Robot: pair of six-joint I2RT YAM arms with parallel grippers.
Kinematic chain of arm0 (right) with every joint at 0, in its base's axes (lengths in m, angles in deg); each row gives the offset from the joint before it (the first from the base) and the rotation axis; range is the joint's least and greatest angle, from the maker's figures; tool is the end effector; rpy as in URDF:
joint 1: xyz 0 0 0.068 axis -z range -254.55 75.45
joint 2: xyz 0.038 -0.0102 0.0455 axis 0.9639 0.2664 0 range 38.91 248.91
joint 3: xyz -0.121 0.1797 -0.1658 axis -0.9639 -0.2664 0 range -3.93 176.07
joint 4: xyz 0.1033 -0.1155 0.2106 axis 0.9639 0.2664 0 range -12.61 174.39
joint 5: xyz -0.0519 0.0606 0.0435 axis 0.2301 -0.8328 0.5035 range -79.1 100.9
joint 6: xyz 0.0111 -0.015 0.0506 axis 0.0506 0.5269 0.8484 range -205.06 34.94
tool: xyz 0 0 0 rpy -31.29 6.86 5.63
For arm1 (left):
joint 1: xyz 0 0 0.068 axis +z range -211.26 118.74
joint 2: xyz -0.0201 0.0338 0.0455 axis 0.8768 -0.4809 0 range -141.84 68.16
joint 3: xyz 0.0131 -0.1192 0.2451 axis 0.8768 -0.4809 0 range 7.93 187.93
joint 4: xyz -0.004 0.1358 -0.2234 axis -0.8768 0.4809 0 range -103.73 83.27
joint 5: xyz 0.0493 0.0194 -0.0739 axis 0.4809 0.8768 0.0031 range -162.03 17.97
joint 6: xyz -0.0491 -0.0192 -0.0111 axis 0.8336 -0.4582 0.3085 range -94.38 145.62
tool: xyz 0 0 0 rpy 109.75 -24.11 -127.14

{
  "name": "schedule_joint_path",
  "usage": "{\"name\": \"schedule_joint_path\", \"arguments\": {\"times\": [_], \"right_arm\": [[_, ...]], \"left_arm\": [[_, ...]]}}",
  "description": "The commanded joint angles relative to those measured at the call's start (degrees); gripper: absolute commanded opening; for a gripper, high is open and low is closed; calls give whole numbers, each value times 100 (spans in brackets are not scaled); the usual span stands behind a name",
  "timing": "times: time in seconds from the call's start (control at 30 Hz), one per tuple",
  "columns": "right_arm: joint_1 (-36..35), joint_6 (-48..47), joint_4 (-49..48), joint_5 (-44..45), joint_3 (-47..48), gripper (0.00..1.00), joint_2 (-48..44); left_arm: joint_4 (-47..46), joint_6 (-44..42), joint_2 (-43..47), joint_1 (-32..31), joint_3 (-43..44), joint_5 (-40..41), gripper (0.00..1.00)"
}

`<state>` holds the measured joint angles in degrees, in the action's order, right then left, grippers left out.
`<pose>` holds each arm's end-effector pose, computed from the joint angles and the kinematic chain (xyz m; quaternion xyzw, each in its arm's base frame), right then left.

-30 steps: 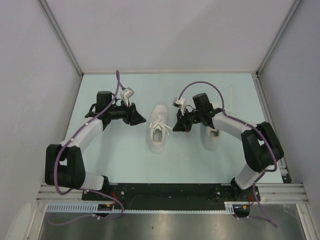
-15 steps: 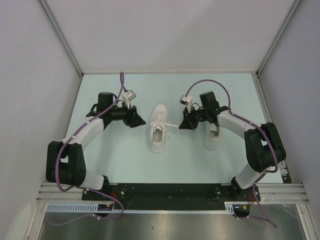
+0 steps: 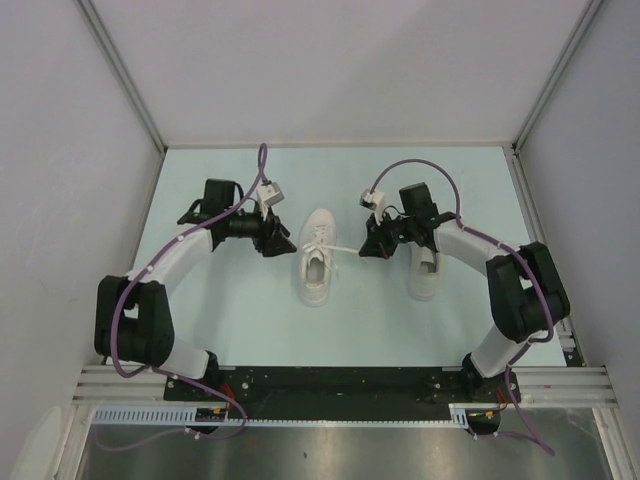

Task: Tie the shoes

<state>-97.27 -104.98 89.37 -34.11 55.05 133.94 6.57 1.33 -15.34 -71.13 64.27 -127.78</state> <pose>0.3065 0.1557 0.2071 -0.4413 0.7537 0.3653 0.3220 0.2896 -0.0803 0.2481 0.4041 0.7376 -0.3920 0.3727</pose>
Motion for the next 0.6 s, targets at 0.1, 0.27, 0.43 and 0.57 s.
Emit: {"name": "schedule_joint_path", "arguments": {"times": [0.1, 0.27, 0.43, 0.57], "right_arm": [[-145, 366, -777, 651, 184, 4, 201], [-206, 673, -610, 652, 377, 40, 87], [-206, 1016, -610, 231, 377, 57, -133], [-320, 1034, -645, -94, 377, 61, -133]], "left_arm": [[397, -1051, -192, -507, 422, -122, 63], [519, -1296, -368, -595, 633, 55, 64], [687, -1412, -570, -736, 835, 291, 65], [747, -1394, -746, -780, 940, 301, 64]]}}
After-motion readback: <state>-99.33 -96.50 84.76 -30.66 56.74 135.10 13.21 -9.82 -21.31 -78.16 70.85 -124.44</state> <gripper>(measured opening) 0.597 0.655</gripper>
